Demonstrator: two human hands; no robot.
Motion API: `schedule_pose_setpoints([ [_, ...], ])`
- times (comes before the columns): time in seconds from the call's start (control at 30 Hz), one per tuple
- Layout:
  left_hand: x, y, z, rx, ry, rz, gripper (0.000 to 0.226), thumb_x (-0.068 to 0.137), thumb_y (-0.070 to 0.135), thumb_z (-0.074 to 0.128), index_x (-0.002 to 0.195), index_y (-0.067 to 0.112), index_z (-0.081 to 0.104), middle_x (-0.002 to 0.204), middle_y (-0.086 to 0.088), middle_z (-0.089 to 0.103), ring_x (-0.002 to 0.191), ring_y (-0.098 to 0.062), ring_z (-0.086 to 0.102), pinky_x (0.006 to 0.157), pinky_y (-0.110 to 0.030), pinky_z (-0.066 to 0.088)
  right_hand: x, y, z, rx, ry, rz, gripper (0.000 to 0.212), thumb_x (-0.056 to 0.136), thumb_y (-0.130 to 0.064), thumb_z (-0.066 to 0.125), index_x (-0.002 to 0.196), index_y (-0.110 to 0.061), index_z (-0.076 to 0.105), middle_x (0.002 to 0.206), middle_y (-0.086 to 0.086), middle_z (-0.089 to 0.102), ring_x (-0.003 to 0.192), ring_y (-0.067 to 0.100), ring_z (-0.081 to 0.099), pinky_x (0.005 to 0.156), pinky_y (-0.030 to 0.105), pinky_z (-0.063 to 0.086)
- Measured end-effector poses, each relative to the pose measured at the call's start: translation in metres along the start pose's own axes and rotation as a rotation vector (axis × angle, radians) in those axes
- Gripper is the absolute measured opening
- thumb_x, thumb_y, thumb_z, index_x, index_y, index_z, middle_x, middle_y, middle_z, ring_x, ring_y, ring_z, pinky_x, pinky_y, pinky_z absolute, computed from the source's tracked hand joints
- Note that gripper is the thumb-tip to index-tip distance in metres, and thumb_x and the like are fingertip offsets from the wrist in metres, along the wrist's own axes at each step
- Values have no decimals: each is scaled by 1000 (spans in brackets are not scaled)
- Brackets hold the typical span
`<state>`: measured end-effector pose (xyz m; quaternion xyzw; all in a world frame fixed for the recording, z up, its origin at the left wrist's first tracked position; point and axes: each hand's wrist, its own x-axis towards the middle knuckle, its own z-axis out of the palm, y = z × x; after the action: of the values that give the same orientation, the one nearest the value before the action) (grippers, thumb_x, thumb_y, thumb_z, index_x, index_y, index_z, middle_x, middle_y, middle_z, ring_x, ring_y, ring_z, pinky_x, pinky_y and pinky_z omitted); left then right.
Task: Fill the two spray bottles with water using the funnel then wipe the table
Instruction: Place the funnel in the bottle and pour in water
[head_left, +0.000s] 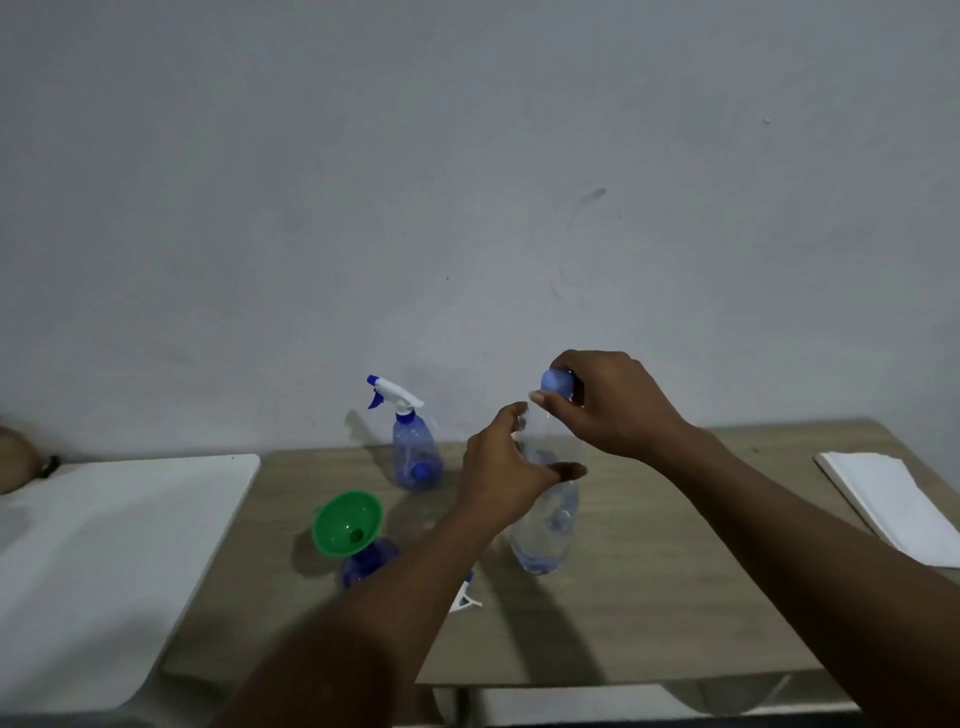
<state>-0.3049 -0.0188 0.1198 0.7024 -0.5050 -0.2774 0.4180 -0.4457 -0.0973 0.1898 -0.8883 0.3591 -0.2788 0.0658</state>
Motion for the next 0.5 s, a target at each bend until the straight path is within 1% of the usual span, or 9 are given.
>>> schedule_pose_setpoints([
  [0.07, -14, -8, -6, 5, -35, 13, 104, 52, 61, 90, 140, 31, 44, 135, 13, 57, 114, -14, 60, 97, -37, 55, -15, -13, 5, -19, -11, 32, 33, 90, -54, 60, 96, -22, 64, 78, -10, 64, 68, 10, 57, 60, 24, 42],
  [0.13, -23, -15, -9, -5, -56, 29, 105, 49, 63, 90, 139, 33, 44, 133, 14, 58, 112, -12, 61, 95, -36, 55, -26, -24, 7, -44, -8, 68, 37, 90, -58, 59, 99, -22, 64, 78, -11, 63, 67, 9, 57, 58, 22, 40],
  [0.2, -28, -18, -12, -7, -85, 42, 105, 49, 64, 89, 138, 33, 44, 133, 14, 57, 114, -13, 61, 95, -36, 56, -31, -36, 4, -112, -7, 118, 44, 88, -66, 55, 95, -24, 62, 73, -12, 59, 64, 10, 55, 54, 22, 36],
  [0.27, -29, -19, -13, -5, -124, 54, 104, 50, 64, 89, 139, 32, 44, 135, 12, 57, 116, -15, 61, 96, -39, 55, -27, -47, -2, -246, -39, 174, 55, 85, -75, 50, 88, -22, 60, 72, -8, 61, 64, 14, 57, 55, 24, 41],
  [0.3, -28, -20, -14, -8, -144, 56, 106, 50, 63, 89, 140, 31, 44, 136, 11, 57, 116, -15, 61, 97, -39, 55, -22, -51, -4, -305, -69, 193, 56, 85, -74, 50, 87, -19, 60, 74, -4, 64, 66, 17, 59, 57, 27, 45],
  [0.37, -26, -21, -18, 1, -174, 50, 108, 52, 62, 90, 143, 31, 42, 138, 9, 57, 117, -16, 60, 99, -38, 54, -14, -57, -8, -332, -164, 181, 48, 91, -62, 53, 91, -15, 60, 82, 3, 67, 71, 20, 59, 63, 32, 48],
  [0.43, -23, -22, -21, 33, -183, 68, 104, 55, 59, 90, 143, 30, 43, 137, 7, 58, 115, -16, 62, 98, -38, 54, -10, -60, -15, -227, -308, 140, 34, 96, -48, 56, 103, -15, 57, 96, 4, 67, 80, 20, 58, 69, 33, 48],
  [0.5, -22, -22, -23, 51, -202, 88, 99, 58, 57, 89, 143, 30, 44, 136, 5, 59, 115, -18, 63, 98, -39, 54, -10, -58, -26, -116, -438, 121, 26, 97, -39, 58, 112, -18, 55, 109, 2, 65, 87, 17, 54, 72, 29, 44],
])
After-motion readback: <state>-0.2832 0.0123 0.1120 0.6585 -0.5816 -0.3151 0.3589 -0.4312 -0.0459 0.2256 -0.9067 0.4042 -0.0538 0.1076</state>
